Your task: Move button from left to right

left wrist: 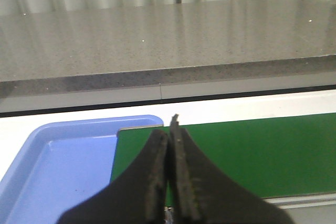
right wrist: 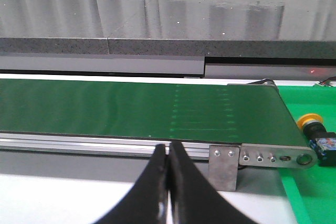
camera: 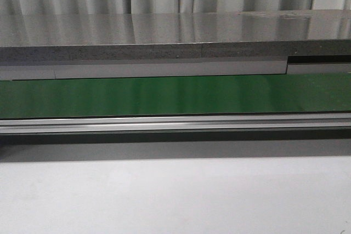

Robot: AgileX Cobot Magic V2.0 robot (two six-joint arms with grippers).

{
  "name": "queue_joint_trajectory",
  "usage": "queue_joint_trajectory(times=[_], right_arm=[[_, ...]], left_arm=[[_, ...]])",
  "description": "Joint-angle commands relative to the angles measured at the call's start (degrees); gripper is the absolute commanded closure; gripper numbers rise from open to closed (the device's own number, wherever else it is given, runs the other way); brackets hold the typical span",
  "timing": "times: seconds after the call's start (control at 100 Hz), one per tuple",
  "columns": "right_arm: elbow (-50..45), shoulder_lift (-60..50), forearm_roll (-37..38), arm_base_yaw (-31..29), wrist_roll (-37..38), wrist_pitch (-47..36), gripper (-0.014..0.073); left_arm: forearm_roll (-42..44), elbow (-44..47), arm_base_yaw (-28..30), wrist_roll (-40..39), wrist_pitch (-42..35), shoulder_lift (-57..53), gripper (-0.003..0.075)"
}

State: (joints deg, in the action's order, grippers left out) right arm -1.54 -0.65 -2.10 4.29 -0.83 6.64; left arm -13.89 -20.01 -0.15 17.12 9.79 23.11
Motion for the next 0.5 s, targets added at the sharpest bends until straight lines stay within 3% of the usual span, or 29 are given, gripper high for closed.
queue_joint_trajectory(times=[0.0,0.16,0.49], right_arm=[[0.9,-1.2,0.4,-0.1,0.0,-4.5,0.0662],[0.9,-1.2,0.4,-0.1,0.0,-4.5,0.0662],[0.9,-1.2,0.4,-0.1,0.0,-4.5,0.0662]], left_arm=[[2.5,-0.6,-0.4,-3.1,-6.2,-0.7,0.0740],[11.0,2.2,-0.4,-13.3,-6.3,-5.0,0.0740],[14.9,11.5,-0.5,-18.2,-6.3,-17.7,0.0740]])
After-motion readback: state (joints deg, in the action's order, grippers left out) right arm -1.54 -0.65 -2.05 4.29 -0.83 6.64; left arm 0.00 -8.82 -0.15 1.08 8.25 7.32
